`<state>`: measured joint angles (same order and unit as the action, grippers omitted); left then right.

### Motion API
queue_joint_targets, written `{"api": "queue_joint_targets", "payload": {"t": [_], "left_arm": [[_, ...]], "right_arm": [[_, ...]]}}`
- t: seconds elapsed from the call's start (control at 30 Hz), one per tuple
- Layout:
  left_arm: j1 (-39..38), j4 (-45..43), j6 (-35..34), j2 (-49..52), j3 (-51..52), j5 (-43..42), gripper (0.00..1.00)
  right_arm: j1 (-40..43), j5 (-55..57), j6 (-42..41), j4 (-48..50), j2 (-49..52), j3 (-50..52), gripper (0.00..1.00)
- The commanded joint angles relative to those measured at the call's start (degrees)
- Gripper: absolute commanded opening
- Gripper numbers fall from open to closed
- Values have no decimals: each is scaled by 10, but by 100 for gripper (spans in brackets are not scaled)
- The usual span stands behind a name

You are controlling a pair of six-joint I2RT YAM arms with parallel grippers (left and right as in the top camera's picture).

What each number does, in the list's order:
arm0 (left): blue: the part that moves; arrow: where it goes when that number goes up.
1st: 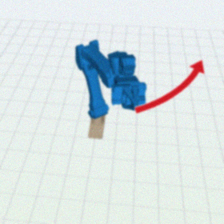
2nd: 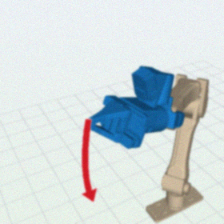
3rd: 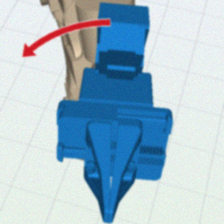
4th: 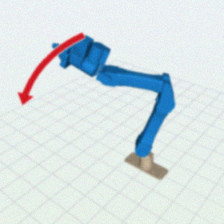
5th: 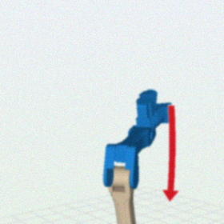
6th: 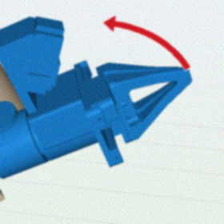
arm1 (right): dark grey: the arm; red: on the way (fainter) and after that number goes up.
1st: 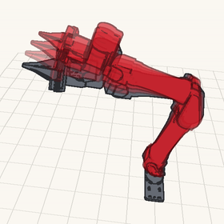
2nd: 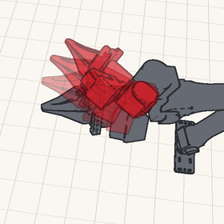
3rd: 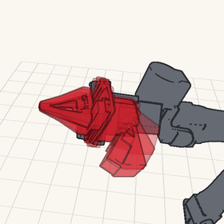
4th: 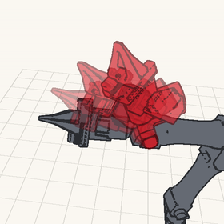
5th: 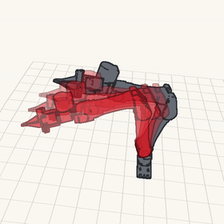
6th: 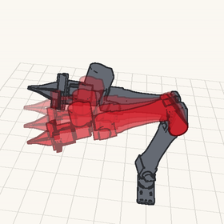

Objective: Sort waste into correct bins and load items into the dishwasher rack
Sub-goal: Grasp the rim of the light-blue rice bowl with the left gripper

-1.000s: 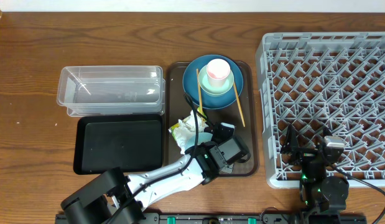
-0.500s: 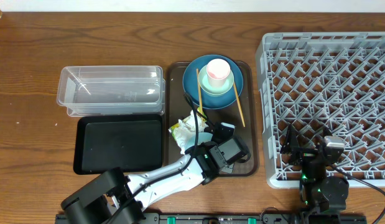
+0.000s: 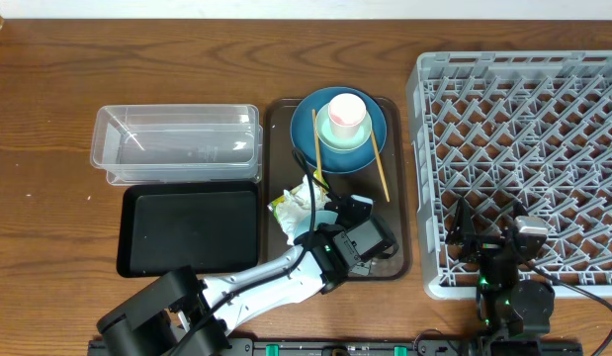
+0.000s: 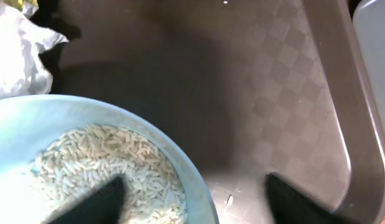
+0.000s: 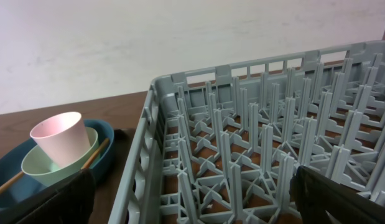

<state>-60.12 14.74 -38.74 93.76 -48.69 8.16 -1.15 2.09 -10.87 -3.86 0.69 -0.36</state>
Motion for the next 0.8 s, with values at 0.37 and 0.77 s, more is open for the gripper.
{"api": "queue_joint_targets", "payload": {"t": [0.37, 0.77], "left_arm": [[-1, 4, 3, 6, -2, -5, 47], [-1, 10, 3, 6, -2, -28, 24]], "right_arm": [[5, 0, 2, -2, -4, 1, 99], [5, 0, 2, -2, -4, 1, 99]]}}
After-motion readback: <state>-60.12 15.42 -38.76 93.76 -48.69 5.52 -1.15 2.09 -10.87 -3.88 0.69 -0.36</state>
